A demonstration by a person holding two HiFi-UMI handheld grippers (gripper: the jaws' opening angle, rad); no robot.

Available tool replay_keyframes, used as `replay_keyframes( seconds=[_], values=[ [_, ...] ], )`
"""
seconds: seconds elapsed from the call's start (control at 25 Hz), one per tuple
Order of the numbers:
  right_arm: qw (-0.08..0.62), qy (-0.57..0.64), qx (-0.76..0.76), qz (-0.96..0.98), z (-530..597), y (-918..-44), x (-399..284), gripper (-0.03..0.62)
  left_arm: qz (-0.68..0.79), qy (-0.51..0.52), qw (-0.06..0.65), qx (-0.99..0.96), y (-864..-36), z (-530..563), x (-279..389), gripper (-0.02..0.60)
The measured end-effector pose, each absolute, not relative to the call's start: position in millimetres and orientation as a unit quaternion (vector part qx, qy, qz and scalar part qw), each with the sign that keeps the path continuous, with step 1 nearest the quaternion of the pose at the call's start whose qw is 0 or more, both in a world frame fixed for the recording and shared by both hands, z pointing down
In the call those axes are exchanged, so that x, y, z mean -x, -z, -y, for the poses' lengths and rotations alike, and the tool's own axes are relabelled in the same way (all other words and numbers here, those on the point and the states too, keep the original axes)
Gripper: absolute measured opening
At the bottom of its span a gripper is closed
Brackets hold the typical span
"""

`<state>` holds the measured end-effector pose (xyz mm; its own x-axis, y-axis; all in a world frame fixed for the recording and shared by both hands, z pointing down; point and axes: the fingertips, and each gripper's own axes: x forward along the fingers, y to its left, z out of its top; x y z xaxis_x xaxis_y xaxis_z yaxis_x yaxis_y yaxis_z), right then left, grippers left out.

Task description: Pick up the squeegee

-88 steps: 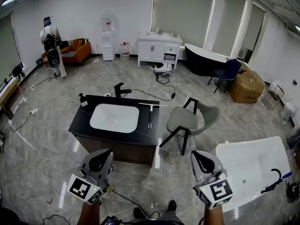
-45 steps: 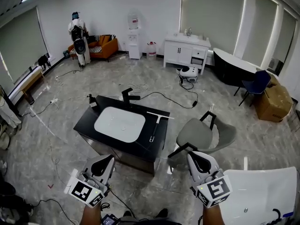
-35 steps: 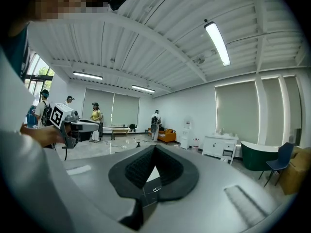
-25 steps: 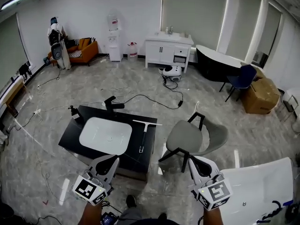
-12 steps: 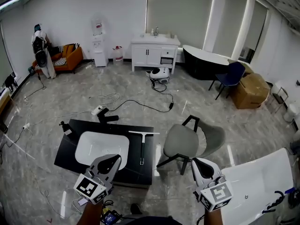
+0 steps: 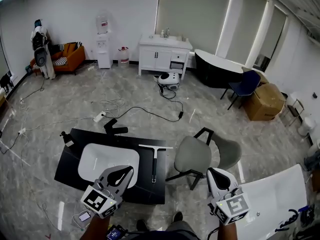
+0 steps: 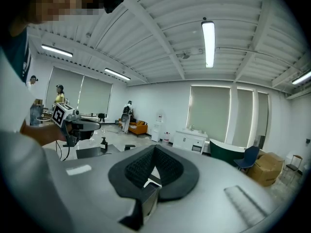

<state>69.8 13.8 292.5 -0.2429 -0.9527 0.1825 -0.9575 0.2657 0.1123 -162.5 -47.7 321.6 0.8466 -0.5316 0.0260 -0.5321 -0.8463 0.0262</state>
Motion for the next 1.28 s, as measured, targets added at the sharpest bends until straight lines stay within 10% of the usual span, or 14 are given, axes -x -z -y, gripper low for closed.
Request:
replay_keyframes(
  seconds=[1.28],
  values=[
    [0.119, -0.078, -0.485, 0.863, 201, -391, -130, 0.009, 0.389, -0.093, 0.101, -0.911, -441, 182, 107, -0.006]
  ],
)
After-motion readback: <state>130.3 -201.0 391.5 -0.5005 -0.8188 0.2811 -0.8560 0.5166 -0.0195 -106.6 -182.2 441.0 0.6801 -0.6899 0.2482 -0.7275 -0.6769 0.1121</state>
